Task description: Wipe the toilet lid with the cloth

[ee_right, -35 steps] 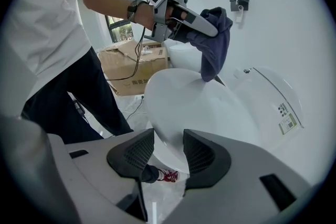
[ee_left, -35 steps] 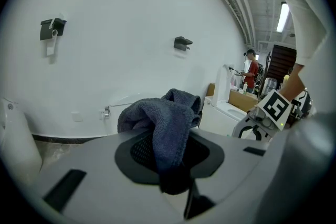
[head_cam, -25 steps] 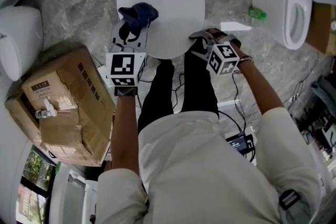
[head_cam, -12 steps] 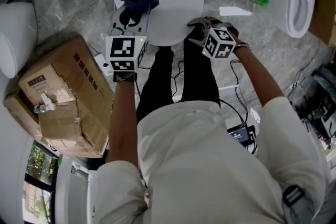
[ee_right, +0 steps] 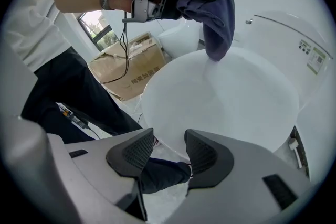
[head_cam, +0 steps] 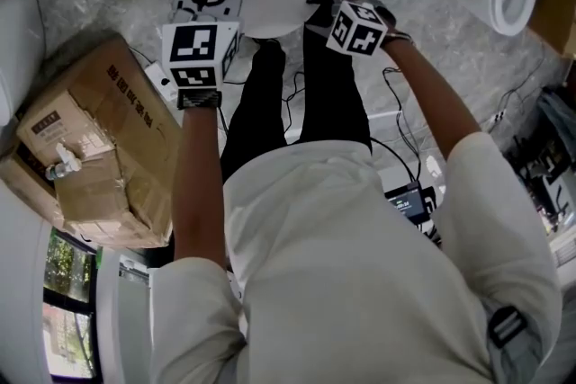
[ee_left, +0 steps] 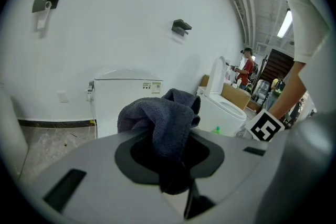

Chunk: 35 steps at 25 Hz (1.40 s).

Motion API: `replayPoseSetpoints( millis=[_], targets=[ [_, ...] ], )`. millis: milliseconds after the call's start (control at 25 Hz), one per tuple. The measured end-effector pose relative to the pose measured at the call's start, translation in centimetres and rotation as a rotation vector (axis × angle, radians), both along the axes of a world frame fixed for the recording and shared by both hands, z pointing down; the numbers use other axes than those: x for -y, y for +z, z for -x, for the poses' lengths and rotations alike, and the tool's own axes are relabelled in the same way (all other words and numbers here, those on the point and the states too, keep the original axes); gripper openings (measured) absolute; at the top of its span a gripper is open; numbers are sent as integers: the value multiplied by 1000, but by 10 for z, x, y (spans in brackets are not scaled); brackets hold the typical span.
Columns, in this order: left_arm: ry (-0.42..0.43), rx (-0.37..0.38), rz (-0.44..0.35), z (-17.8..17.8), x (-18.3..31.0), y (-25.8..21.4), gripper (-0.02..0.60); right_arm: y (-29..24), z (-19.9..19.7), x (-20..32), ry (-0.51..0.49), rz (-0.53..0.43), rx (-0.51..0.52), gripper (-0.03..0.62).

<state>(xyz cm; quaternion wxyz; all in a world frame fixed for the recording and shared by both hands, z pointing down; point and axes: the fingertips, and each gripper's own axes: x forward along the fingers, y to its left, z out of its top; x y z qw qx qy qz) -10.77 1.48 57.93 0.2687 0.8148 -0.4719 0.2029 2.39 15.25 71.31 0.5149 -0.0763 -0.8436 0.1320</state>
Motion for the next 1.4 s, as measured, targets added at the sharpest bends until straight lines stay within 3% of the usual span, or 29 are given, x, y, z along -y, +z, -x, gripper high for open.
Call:
replayPoseSetpoints(
  millis=[400, 560, 1000, 1120, 1400],
  targets=[
    [13, 2, 16, -6, -9, 3, 87, 32, 2, -9, 34, 40, -66, 198],
    [26, 18, 31, -6, -12, 4, 87, 47, 2, -13, 94, 73, -94, 210],
    [-4, 27, 14, -2, -4, 5, 87, 76, -4, -16, 48, 52, -152, 215],
    [-14, 29, 20, 0, -6, 9, 87, 72, 0, -14, 32, 44, -127, 213],
    [-10, 33, 47, -2, -7, 19, 87, 67, 3, -16, 85, 101, -136, 213]
  ],
)
